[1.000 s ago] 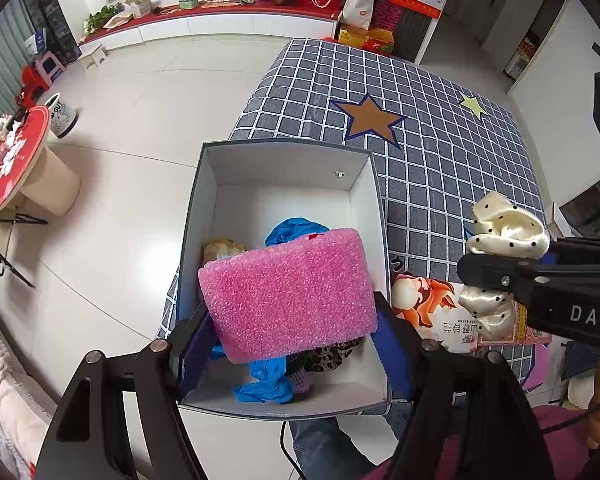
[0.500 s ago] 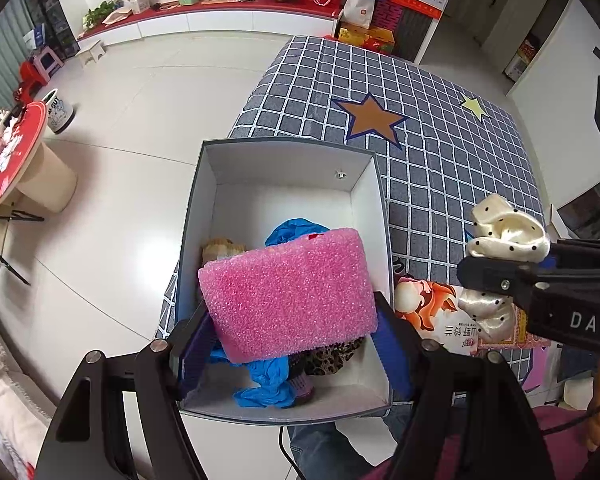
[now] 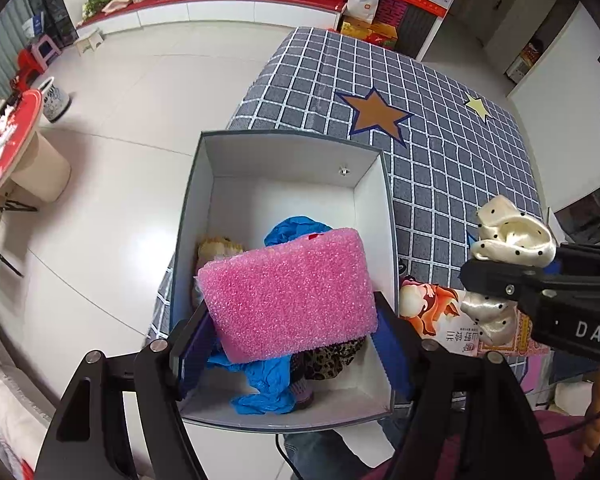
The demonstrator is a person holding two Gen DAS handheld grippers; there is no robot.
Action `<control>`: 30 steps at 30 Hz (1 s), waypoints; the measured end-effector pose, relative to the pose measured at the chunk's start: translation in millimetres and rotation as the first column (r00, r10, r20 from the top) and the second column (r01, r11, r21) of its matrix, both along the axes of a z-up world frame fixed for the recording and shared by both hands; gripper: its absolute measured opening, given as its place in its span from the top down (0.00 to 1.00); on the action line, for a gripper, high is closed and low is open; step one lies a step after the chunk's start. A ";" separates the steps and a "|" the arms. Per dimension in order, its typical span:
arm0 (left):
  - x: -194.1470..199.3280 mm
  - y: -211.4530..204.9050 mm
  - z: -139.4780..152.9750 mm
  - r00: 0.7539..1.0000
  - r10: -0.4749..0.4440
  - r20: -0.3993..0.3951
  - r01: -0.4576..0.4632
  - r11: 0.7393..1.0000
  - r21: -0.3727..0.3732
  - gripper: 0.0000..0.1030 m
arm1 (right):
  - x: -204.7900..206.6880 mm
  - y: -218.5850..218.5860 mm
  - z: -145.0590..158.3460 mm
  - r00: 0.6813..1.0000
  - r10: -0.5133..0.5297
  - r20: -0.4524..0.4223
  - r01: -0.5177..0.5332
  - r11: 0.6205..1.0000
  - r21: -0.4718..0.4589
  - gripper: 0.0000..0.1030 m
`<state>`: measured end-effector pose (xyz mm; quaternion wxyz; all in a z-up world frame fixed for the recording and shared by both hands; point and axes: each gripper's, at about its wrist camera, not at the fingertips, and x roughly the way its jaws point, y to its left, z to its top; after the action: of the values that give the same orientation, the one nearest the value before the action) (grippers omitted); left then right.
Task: Organize soft objects
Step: 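Hold the scrunchie and foam block above the box with both tools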
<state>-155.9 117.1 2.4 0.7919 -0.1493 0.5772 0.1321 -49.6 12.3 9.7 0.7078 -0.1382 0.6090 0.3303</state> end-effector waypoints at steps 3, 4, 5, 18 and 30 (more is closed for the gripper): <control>3.6 2.1 -2.0 1.000 0.001 -0.007 -0.001 1.000 0.004 0.26 | 1.9 2.9 2.0 1.000 -0.002 0.002 0.002 1.000 0.020 0.66; 4.5 3.1 -2.6 1.000 0.005 -0.008 -0.004 1.000 0.003 0.26 | 2.2 4.1 2.8 1.000 0.000 0.004 0.000 1.000 0.025 0.66; 5.2 4.5 -3.5 1.000 0.008 -0.009 -0.008 1.000 0.001 0.26 | 2.7 6.1 3.5 1.000 0.003 0.006 -0.003 1.000 0.029 0.66; 11.8 23.6 -15.6 0.997 0.066 -0.042 -0.066 0.998 -0.008 0.26 | 5.9 31.4 -3.4 0.999 0.046 0.001 -0.046 0.999 0.003 0.66; 21.9 28.5 -20.5 0.997 0.060 -0.048 -0.060 0.998 0.007 0.26 | 9.9 49.9 -6.8 0.998 0.064 0.005 -0.064 0.998 -0.011 0.66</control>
<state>-134.0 145.5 -18.1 0.7738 -0.1611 0.5911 0.1608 -39.6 62.2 2.9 0.6979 -0.1625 0.6041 0.3488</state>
